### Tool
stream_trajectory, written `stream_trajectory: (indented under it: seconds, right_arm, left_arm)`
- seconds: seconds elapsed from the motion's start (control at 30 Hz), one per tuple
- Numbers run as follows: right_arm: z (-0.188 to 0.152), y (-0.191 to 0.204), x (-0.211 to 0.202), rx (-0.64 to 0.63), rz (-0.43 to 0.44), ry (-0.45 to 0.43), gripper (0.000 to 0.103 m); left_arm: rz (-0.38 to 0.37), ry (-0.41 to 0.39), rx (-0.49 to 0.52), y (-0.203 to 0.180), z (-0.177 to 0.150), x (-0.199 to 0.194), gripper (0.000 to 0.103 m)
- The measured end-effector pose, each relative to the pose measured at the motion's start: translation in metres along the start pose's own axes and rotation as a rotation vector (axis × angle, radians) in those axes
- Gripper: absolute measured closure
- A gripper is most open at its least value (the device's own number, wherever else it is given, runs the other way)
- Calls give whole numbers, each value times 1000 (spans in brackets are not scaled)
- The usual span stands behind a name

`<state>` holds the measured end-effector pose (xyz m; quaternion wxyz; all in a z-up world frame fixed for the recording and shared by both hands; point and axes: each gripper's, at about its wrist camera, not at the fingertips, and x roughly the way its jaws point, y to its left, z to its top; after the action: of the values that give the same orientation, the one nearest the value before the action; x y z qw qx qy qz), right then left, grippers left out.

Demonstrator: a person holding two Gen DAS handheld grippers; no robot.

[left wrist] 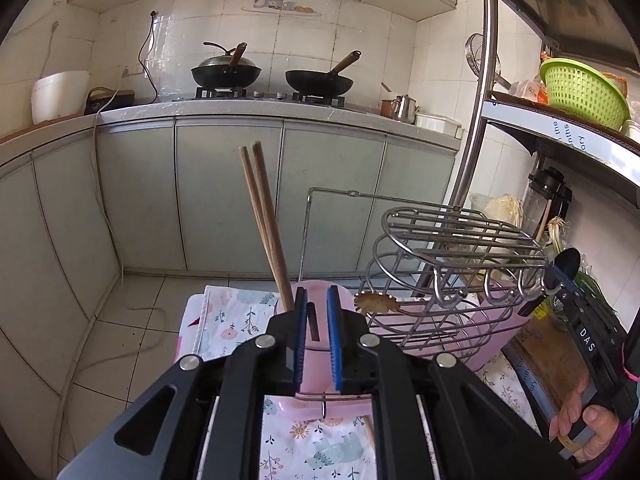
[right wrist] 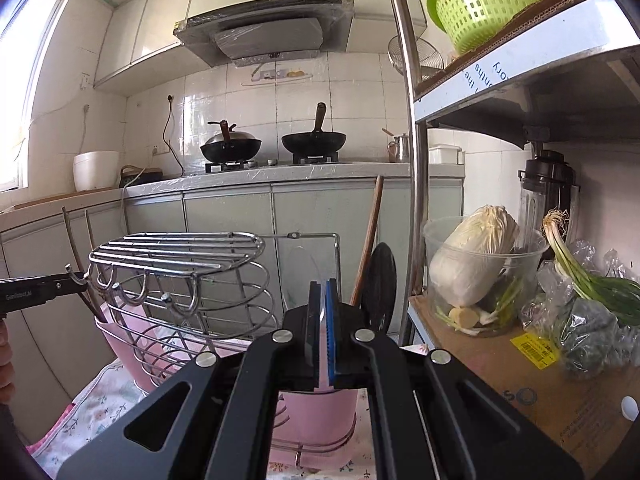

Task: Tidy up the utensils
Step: 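Lower the dark chopstick into the pink cup and open the left tool while the right tool releases its utensil, then move both tools back down toward the remaining utensils on the cloth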

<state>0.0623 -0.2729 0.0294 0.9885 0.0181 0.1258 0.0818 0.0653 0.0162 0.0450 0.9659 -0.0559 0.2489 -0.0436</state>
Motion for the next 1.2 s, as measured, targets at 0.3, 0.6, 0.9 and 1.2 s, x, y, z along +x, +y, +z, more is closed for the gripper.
stream_trajectory:
  seconds: [0.3,0.6,0.9,1.2]
  right_arm:
    - [-4,0,-21,19,25,44,68]
    - [-13,-4,-57,66,21,64,67]
    - [-52,-6,-78,167,56,186,67]
    - [-81,-2,-82,145,36,263,67]
  left_arm:
    - [-21,-17,2,-4,-9,-34,85]
    - [-89,35,-33,-9,-33,-54,85]
    - [-104,159,-36,-21,-77,-38,85]
    - [-109,243,-50,-19,-107,-27,85]
